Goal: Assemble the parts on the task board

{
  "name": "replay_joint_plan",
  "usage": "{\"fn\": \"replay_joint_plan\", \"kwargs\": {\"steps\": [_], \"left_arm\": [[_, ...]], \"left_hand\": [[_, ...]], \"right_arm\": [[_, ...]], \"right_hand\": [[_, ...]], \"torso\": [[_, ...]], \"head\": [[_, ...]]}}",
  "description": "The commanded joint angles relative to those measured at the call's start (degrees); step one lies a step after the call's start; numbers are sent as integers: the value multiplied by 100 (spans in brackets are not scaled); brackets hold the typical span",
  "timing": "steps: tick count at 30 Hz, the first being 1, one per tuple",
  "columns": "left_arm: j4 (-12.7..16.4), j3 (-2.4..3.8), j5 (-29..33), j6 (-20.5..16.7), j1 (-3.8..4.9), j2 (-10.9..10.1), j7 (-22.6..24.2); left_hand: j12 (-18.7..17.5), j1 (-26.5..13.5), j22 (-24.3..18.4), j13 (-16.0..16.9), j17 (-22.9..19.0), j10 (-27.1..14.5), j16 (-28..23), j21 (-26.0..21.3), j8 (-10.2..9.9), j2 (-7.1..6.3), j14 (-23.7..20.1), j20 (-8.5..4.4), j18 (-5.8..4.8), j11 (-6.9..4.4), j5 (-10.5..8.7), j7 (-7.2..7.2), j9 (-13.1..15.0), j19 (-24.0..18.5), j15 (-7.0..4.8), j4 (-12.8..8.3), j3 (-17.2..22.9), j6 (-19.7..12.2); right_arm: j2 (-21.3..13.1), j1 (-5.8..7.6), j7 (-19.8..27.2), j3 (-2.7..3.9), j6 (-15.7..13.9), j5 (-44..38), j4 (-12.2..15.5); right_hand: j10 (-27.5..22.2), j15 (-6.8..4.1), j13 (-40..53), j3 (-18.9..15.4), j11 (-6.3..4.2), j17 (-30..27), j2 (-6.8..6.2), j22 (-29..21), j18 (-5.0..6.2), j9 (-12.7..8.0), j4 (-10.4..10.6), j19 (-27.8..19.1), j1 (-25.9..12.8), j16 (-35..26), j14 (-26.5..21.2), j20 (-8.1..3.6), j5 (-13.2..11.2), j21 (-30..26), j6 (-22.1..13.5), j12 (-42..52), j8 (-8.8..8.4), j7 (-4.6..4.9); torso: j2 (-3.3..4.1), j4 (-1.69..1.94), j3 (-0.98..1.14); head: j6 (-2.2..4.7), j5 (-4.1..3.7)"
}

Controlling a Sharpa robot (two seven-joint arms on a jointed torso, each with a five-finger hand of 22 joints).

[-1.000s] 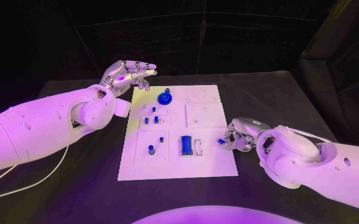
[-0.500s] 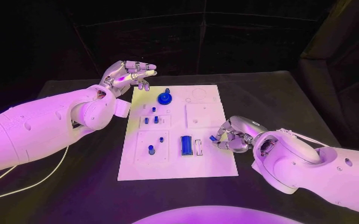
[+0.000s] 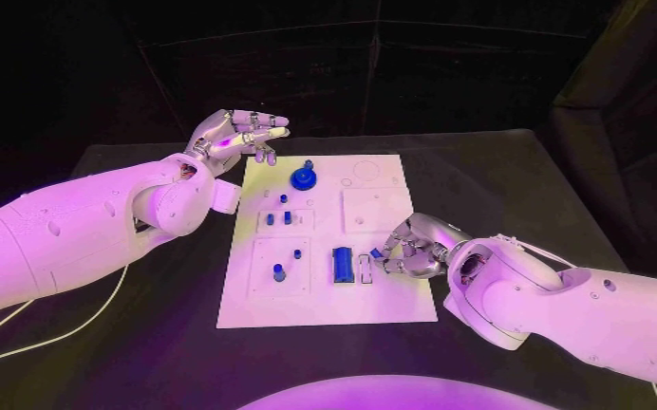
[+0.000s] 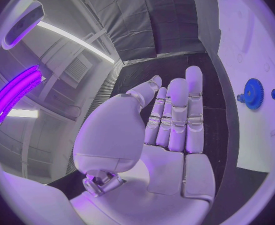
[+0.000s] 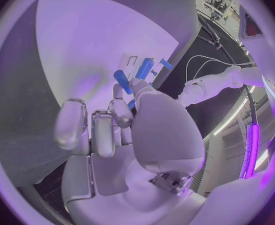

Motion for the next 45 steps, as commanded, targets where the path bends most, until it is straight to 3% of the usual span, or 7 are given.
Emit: {"fn": "replay_joint_plan", "kwargs": {"steps": [1,8,23,39,42,43,45], "left_arm": [[13,5,16,55,8,1,22],[11,5,16,60,8,11,18],[7,5,16,72,8,18,8],[6,6,16,80,8,21,-3],[3,6,16,82,8,23,-3],[2,6,16,82,8,24,-3],[1,6,16,82,8,25,-4]], "left_hand": [[27,6,-8,0,-7,-45,28,-26,32,76,-30,3,80,-1,-6,1,7,-2,-9,-3,-39,-11],[29,10,-9,0,-8,-45,28,-26,34,80,-31,2,80,-1,-6,0,7,-2,-10,-4,-38,-11],[29,10,-9,0,-8,-45,28,-26,34,80,-31,2,80,-1,-6,0,7,-2,-10,-4,-38,-11],[29,10,-9,0,-8,-45,28,-26,34,80,-31,2,80,-1,-6,0,7,-2,-10,-4,-38,-11],[29,10,-9,0,-8,-45,28,-26,34,80,-31,2,80,-1,-6,0,7,-2,-10,-4,-38,-11],[29,10,-9,0,-8,-45,28,-26,34,80,-31,2,80,-1,-6,0,7,-2,-10,-4,-38,-11],[29,10,-9,0,-8,-45,28,-26,34,80,-31,2,80,-1,-6,0,7,-2,-10,-4,-38,-11]], "right_arm": [[94,8,-72,1,34,215,-55],[242,8,-156,1,164,237,-137],[403,9,-187,2,431,248,-275],[506,9,-187,2,583,209,-373],[520,9,-179,2,566,178,-380],[521,9,-179,2,554,166,-382],[522,9,-180,2,525,133,-387]], "right_hand": [[66,-22,63,34,-6,64,-78,69,-75,27,9,40,-78,57,396,-15,257,63,74,87,16,-12],[109,-47,83,8,-41,126,-85,137,-86,77,48,64,-222,87,406,-28,330,110,199,110,63,-60],[177,-88,93,-63,-95,190,-43,178,-93,159,128,77,-440,116,414,-59,340,139,358,125,134,-131],[208,-103,143,-157,-110,182,-46,175,-93,201,181,75,-577,110,410,-76,306,136,399,175,159,-146],[213,-100,142,-289,-105,180,-60,164,-92,224,246,70,-721,108,409,-78,83,127,410,165,165,-141],[214,-95,142,-367,-100,178,-68,161,-93,233,285,68,-803,106,408,-76,-73,125,413,160,166,-135],[213,-87,138,-563,-94,164,-64,147,-92,250,348,63,-1000,98,404,-69,-618,113,417,144,165,-129]], "torso": [[-2,-6,1],[-4,-9,9],[-6,-9,6],[-5,-13,8],[-8,-10,7],[-7,-10,7],[-5,-10,9]], "head": [[-2,21],[-16,46],[-32,63],[-49,61],[-49,57],[-48,58],[-46,58]]}}
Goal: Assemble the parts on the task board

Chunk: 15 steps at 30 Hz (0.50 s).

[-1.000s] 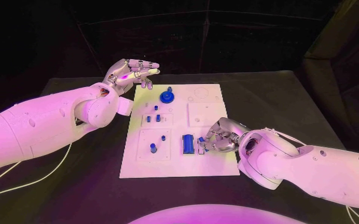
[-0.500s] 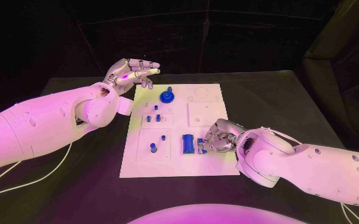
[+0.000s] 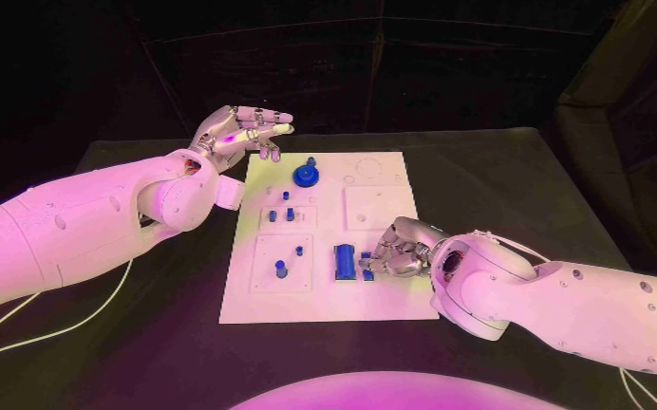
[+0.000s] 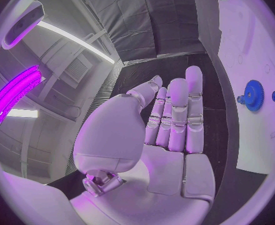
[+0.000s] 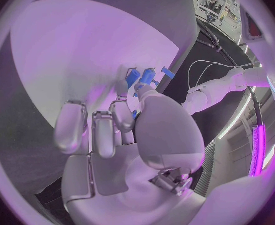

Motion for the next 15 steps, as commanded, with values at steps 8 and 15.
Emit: {"fn": "replay_joint_plan", "kwargs": {"steps": [8,15], "left_arm": [[1,5,16,66,8,10,9],[-3,5,16,68,8,10,8]], "left_hand": [[26,-14,-8,0,-9,-45,28,-26,34,56,-31,2,80,-1,-6,0,7,-2,-10,-4,-38,-11],[26,-14,-8,0,-9,-45,28,-26,34,56,-31,2,80,-1,-6,0,7,-2,-10,-4,-38,-11]], "right_arm": [[-28,3,28,-1,-46,-196,-1],[-159,3,264,-1,27,-222,98]], "right_hand": [[20,-26,-11,-669,5,131,114,-61,-79,64,68,-18,-497,-18,376,-5,-1465,-35,-26,-50,-43,36],[15,-25,10,-792,8,133,195,-67,-77,101,-54,-23,-169,-22,377,-5,-1300,-44,-46,-48,-52,40]], "torso": [[1,-4,3],[-1,-4,6]], "head": [[3,-4],[2,0]]}}
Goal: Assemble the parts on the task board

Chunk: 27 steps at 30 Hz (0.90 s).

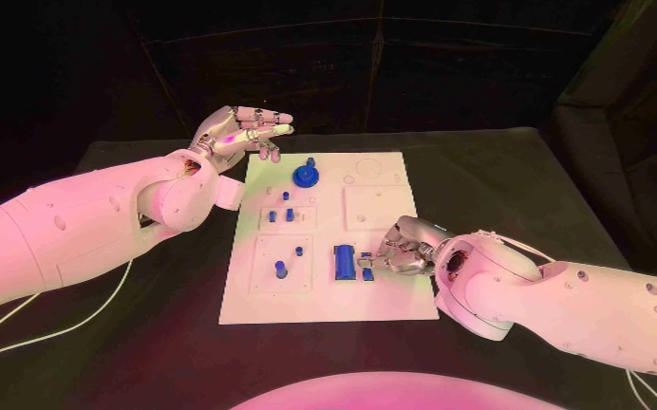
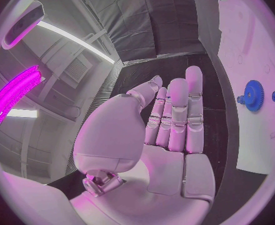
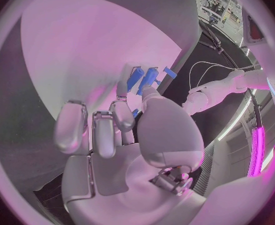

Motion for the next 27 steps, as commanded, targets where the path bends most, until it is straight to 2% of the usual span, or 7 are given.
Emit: {"fn": "replay_joint_plan", "kwargs": {"steps": [1,10,13,22,27], "left_arm": [[2,5,16,63,8,5,14],[-2,4,16,65,7,0,13],[-1,4,16,66,7,0,13],[5,4,16,63,7,-9,15],[7,4,16,62,7,-13,15]], "left_hand": [[26,-14,-9,0,-9,-45,28,-26,34,56,-31,2,80,-1,-7,0,7,-2,-10,-4,-38,-11],[26,-14,-9,0,-9,-45,28,-26,34,56,-31,2,80,-1,-7,0,7,-2,-10,-4,-38,-11],[26,-14,-9,0,-9,-45,28,-26,34,56,-31,2,80,-1,-7,0,7,-2,-10,-4,-38,-11],[26,-14,-9,0,-9,-45,28,-26,34,56,-31,2,80,-1,-7,0,7,-2,-10,-4,-38,-11],[26,-14,-9,0,-9,-45,28,-26,34,56,-31,2,80,-1,-7,0,7,-2,-10,-4,-38,-11]], "right_arm": [[-60,6,285,1,69,-76,83],[-220,5,601,1,402,-11,214],[-230,5,625,0,447,-6,223],[-203,5,597,0,473,-3,148],[-148,5,473,0,476,-67,23]], "right_hand": [[16,-25,17,-47,8,138,-12,-7,-77,14,-61,-23,207,-21,378,-6,57,-19,-28,-17,-29,21],[9,-22,33,-160,11,147,20,-1,-79,49,-330,-26,627,-21,380,-3,130,-20,-36,-23,-40,27],[8,-22,34,-170,11,142,29,-6,-78,51,-348,-28,652,-24,379,-3,137,-23,-37,-24,-43,27],[7,-21,33,-180,12,145,46,-3,-78,53,-348,-27,653,-23,379,-3,149,-22,-36,-27,-44,29],[9,-21,40,-192,11,147,129,3,-79,58,-360,-26,682,-23,380,-2,192,-19,-32,-24,-48,26]], "torso": [[-2,-4,3],[-7,-12,-5],[0,-1,-3],[5,0,-6],[3,2,-6]], "head": [[-2,7],[4,8],[5,4],[0,12],[-12,21]]}}
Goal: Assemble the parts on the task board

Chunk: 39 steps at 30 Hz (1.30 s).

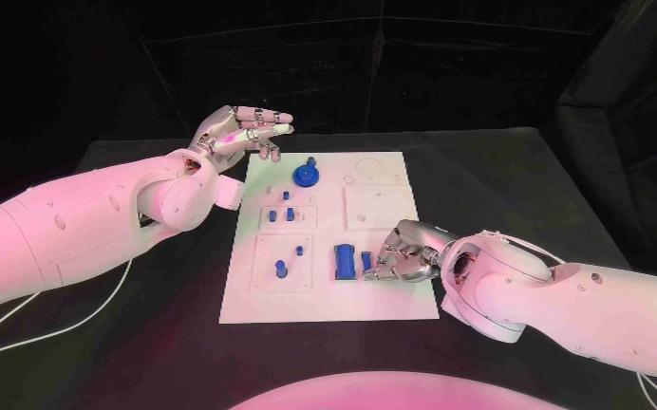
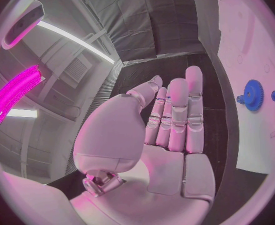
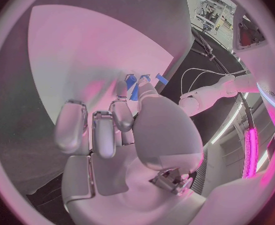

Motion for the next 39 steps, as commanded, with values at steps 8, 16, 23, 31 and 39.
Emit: {"fn": "replay_joint_plan", "kwargs": {"steps": [8,16,23,31,39], "left_arm": [[4,5,16,58,7,-2,21],[3,5,16,61,7,-3,19],[-5,4,16,59,7,3,18],[-33,1,119,59,4,43,29],[-209,-36,383,-45,1,97,81]], "left_hand": [[27,-14,-9,0,-10,-45,28,-26,34,56,-31,2,80,-1,-6,0,7,-2,-10,-4,-38,-11],[27,-14,-9,0,-10,-45,28,-26,34,56,-31,2,80,-1,-6,0,7,-2,-10,-4,-38,-11],[28,-12,-10,0,-11,-46,28,-27,34,57,-31,2,80,-1,-6,0,7,-2,-10,-5,-39,-11],[48,-35,-18,-4,-28,-67,31,-42,45,51,-46,2,77,6,-8,5,5,-2,-6,2,-85,-25],[112,-145,-210,-13,-252,-128,-380,-426,78,9,-650,70,62,40,-10,17,2,-457,66,87,-332,-63]], "right_arm": [[127,6,-246,0,49,-170,-196],[114,6,-78,0,-89,-119,-149],[-121,12,591,3,-406,386,44],[-293,287,2049,9,-754,1936,-212],[-25,714,3771,11,-726,4269,-1294]], "right_hand": [[10,-24,7,-29,6,146,159,2,-79,15,-57,-25,101,-25,379,-1,87,-19,-11,-30,-32,1],[-8,-20,-21,-109,15,115,134,-38,-71,16,-90,-39,114,-42,373,0,134,-47,-37,-77,-54,15],[-158,102,-197,-457,178,-114,-38,-297,-31,-102,3,-139,-99,-169,325,73,16,-235,-573,-355,-390,214],[-744,228,-1160,-573,325,-1191,155,-1471,183,-206,-107,-528,252,-859,77,218,51,-1117,-918,-1707,-676,383],[-1777,451,-3269,-347,526,-4511,519,-3780,460,-344,-469,-1611,1028,-3874,-1189,389,69,-3428,-879,-4559,-955,561]], "torso": [[-1,3,5],[-7,-14,6],[-31,-18,1],[-77,13,-21],[-171,68,-68]], "head": [[-27,38],[-22,42],[33,9],[176,-55],[534,-139]]}}
